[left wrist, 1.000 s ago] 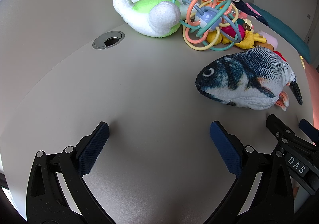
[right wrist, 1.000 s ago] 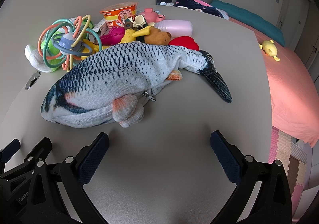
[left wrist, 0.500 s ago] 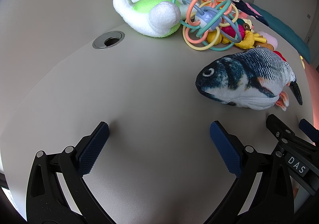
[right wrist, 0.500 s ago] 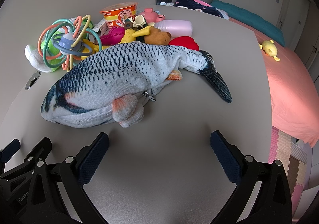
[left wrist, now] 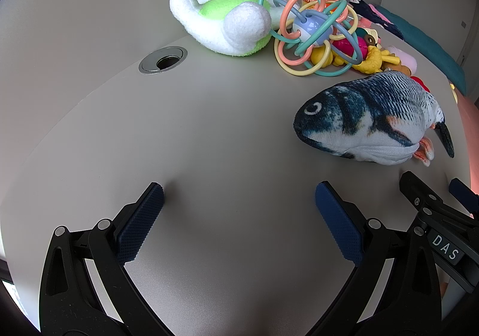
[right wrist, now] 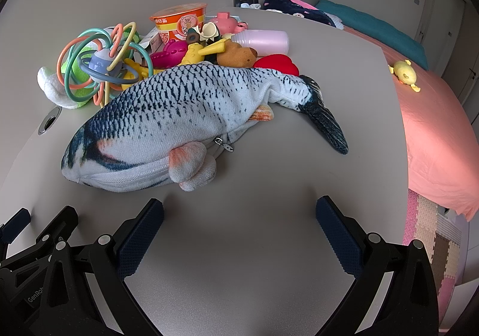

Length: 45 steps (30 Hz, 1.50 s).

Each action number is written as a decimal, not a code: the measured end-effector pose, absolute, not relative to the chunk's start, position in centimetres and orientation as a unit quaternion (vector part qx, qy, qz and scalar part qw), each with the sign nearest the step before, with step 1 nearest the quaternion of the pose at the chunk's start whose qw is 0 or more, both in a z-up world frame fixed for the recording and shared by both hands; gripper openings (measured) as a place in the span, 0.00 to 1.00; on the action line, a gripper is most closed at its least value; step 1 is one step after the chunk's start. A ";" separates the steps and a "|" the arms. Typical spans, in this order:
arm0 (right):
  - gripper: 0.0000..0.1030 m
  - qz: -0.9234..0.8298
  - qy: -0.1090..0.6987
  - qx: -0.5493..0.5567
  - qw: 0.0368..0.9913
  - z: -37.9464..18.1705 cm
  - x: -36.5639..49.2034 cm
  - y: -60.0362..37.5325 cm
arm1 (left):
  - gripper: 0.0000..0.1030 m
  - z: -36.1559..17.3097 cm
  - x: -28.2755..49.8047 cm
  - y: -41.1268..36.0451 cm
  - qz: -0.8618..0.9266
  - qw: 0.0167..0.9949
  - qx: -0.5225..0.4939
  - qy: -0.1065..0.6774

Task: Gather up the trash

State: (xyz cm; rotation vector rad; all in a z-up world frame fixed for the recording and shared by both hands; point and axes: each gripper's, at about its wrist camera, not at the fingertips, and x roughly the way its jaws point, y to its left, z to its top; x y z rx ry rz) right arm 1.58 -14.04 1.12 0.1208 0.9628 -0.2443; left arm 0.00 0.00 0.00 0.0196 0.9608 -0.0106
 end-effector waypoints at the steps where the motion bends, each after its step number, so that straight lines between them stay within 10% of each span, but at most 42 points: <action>1: 0.98 -0.117 0.462 0.058 0.877 1.1 1.6 -14.0 | 0.95 0.0 0.0 0.0 -0.005 0.887 0.009 0.462; 45: 0.98 0.102 0.436 0.049 0.893 6.3 0.8 -15.3 | 0.95 5.0 -2.1 -0.5 -0.106 0.905 0.034 0.410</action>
